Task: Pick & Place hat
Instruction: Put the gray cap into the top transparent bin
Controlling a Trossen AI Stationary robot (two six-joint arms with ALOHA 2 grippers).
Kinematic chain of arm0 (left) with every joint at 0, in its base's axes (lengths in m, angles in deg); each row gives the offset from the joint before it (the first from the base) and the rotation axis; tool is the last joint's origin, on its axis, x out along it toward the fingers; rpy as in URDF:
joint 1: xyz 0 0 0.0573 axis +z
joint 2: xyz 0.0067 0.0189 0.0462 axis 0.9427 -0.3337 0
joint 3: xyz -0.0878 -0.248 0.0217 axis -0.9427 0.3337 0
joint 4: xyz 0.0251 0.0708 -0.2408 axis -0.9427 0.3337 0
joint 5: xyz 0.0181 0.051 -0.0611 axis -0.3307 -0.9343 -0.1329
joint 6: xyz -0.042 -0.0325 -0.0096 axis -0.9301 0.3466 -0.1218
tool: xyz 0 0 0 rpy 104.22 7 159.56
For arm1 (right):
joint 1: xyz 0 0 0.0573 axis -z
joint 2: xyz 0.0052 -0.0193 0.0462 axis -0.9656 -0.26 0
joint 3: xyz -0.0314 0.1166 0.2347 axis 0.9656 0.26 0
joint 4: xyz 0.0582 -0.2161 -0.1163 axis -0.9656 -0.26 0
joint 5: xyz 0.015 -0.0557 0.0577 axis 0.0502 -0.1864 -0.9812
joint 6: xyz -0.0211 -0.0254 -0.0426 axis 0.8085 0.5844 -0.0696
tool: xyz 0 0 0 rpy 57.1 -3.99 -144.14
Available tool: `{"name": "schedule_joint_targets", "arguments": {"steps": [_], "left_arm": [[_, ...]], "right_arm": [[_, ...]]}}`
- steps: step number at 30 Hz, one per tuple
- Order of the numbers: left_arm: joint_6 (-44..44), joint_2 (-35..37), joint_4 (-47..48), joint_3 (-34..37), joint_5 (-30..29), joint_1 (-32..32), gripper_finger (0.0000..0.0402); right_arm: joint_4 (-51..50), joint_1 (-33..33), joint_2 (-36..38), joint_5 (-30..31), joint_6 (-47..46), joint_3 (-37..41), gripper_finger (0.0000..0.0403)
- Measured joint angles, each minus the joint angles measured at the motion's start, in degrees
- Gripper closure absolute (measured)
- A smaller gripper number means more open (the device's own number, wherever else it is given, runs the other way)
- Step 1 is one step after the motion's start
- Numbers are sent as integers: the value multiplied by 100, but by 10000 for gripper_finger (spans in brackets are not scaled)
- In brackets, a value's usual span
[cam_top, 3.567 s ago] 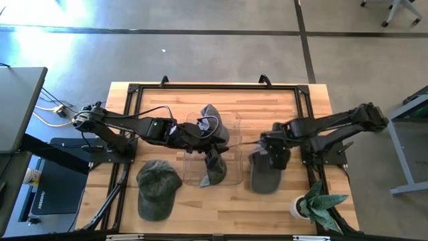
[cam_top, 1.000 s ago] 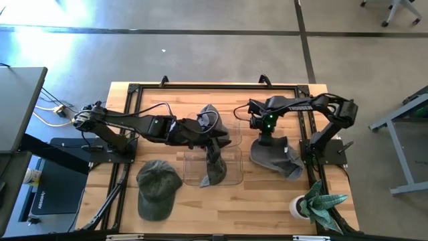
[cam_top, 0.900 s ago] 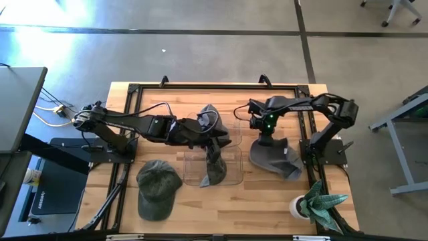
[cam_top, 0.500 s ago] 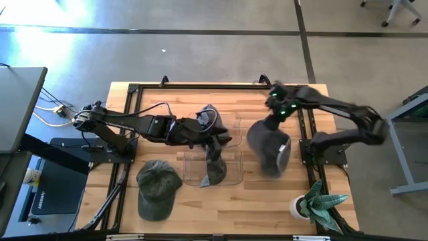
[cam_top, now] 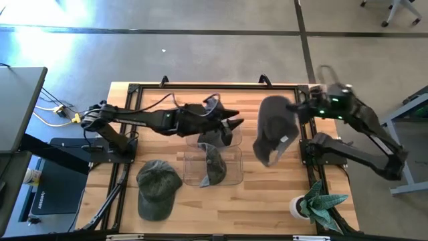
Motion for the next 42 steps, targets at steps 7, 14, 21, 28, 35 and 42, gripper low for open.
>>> {"name": "schedule_joint_targets", "arguments": {"steps": [7,14,21,28,35,42], "left_arm": [[168,-209,-1285,-7,1085,560,217],[366,-585,-1787,-388,1901,829,138],[1746,-1074,-634,-1701,195,508,115],[2440,-1520,-340,-2753,-607,409,115],[2492,-1859,-269,-3157,-847,474,115],[2421,-1979,3,-3132,-1159,525,152]], "right_arm": [[1281,-5,681,38,-34,-2,396],[2025,-15,585,284,34,-8,391],[2834,-216,468,1066,1219,2,392],[3249,-381,275,1222,1749,-4,396],[3246,-656,-174,1428,2055,-2,389],[3199,-1117,-438,1436,2217,2,393]]}}
